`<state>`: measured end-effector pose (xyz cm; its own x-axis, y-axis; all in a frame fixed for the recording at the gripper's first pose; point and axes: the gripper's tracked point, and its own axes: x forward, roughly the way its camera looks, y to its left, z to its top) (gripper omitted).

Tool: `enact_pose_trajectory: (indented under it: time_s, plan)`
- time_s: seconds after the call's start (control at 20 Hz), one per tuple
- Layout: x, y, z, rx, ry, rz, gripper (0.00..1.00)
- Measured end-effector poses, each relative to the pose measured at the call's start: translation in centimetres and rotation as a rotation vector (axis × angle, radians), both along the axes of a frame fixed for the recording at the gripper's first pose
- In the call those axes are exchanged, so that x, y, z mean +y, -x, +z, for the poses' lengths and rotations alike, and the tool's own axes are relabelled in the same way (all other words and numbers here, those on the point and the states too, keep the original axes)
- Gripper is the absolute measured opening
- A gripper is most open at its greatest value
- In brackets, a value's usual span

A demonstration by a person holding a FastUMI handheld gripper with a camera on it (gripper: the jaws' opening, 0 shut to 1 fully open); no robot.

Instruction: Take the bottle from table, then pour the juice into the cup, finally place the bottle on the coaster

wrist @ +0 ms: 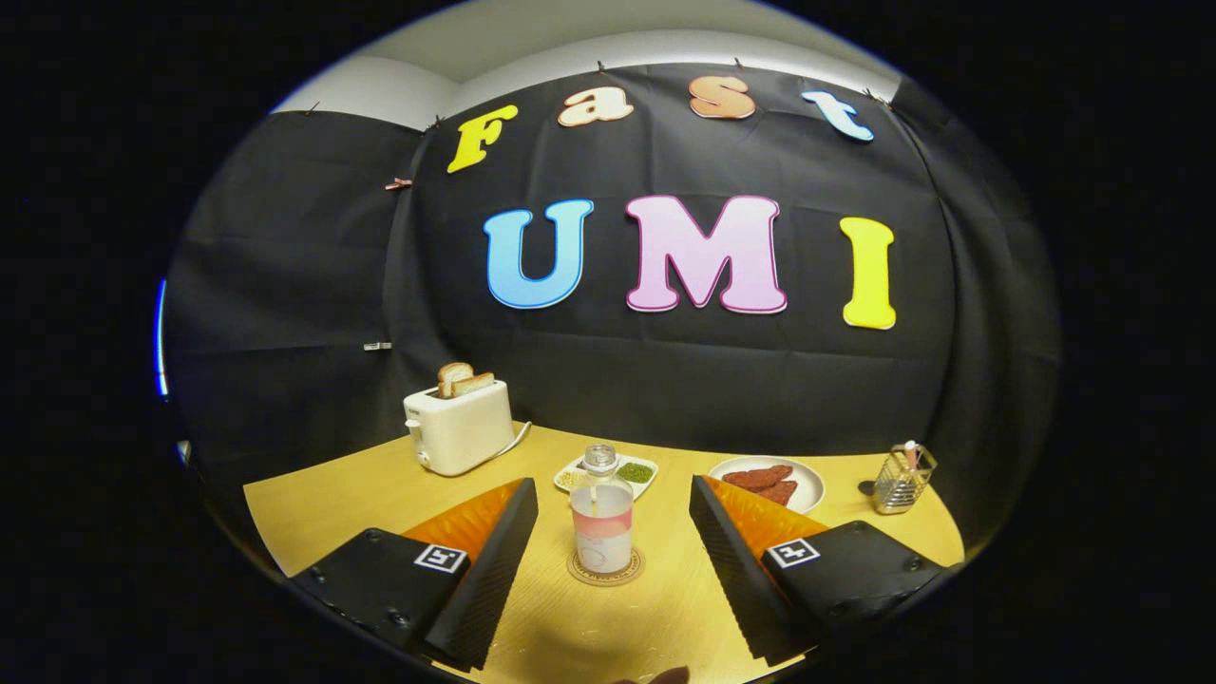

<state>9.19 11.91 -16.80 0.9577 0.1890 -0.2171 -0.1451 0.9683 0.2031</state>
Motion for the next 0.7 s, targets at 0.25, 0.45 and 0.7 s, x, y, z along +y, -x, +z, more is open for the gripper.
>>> enact_pose_trajectory:
  time_s: [0.25,0.45,0.7]
  plan:
    - [-2.1,3.0,3.8,-0.033,0.016,-0.024,0.98]
    - [-2.8,5.2,5.5,-0.037,0.021,-0.019,0.98]
    - [-4.1,7.7,6.5,-0.055,0.093,-0.003,0.97]
